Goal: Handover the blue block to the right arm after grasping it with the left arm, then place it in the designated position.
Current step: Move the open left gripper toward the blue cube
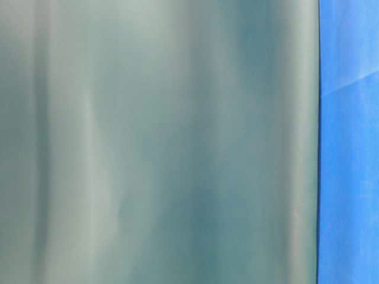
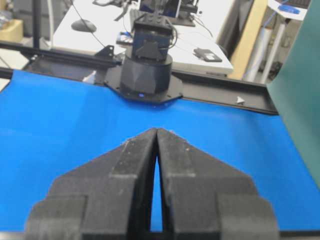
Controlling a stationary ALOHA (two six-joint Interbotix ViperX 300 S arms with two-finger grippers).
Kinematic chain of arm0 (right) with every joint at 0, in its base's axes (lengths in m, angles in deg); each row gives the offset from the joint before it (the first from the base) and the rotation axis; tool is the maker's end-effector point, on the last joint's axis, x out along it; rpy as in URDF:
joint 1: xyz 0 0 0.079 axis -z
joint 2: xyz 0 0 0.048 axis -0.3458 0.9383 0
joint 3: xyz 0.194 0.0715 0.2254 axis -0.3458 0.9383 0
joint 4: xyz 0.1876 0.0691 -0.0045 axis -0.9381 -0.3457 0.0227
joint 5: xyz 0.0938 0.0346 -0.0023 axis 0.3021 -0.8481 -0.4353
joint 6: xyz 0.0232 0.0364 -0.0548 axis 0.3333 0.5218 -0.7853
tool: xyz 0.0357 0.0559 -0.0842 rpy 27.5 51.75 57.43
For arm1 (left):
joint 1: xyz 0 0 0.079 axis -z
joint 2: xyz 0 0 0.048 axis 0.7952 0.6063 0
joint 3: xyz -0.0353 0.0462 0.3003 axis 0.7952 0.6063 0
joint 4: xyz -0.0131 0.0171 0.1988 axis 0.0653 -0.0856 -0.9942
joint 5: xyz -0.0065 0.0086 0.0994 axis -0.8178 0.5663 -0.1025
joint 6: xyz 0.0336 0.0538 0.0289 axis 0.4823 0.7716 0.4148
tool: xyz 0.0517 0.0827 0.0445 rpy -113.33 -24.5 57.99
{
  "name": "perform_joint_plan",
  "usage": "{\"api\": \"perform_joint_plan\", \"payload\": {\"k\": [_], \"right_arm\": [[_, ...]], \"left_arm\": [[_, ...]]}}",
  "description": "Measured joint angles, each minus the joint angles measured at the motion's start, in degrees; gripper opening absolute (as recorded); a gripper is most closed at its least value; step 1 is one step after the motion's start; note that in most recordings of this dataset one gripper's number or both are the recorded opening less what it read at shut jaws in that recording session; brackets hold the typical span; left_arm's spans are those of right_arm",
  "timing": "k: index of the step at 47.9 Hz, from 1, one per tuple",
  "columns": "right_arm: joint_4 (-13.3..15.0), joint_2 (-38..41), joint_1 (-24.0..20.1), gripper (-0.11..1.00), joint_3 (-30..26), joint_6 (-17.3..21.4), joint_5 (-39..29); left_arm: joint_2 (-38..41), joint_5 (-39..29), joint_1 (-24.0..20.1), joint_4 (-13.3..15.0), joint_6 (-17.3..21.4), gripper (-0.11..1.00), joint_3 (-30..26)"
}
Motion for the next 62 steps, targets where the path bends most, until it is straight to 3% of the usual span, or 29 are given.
{"api": "perform_joint_plan", "payload": {"k": [5, 23, 30, 35, 43, 46, 49, 62], "right_arm": [[-0.09, 0.09, 0.0, -0.05, -0.09, 0.18, -0.18], [-0.18, 0.18, 0.0, -0.04, -0.09, 0.26, -1.85], [-0.26, 0.18, 0.18, 0.13, -0.09, 0.35, -1.93], [-0.97, 0.18, 0.26, 0.39, -0.09, 0.62, -1.93], [-2.02, 0.26, 0.35, 0.86, -0.09, 1.05, -2.81], [-2.2, 0.26, 0.44, 0.95, -0.09, 1.05, -2.9], [-2.2, 0.35, 0.44, 0.96, -0.18, 1.14, -2.99], [-2.37, 0.35, 0.44, 0.97, -0.26, 1.14, -3.08]], "left_arm": [[0.0, 0.09, 0.0, 0.09, -0.79, 0.01, -0.09], [0.79, 1.23, 0.0, 0.09, 0.0, 0.02, 0.0], [1.32, 2.29, -0.26, 0.09, 0.09, 0.02, 0.0], [1.76, 2.9, -0.35, 0.0, -0.26, 0.25, 0.0], [2.2, 3.08, -0.35, 0.0, -0.62, 0.76, -0.09], [2.2, 3.16, -0.35, 0.09, -0.79, 0.88, 0.0], [2.29, 3.08, -0.35, 0.09, -0.79, 0.93, -0.09], [3.78, 3.87, -0.44, 0.09, -0.97, 0.92, -0.53]]}}
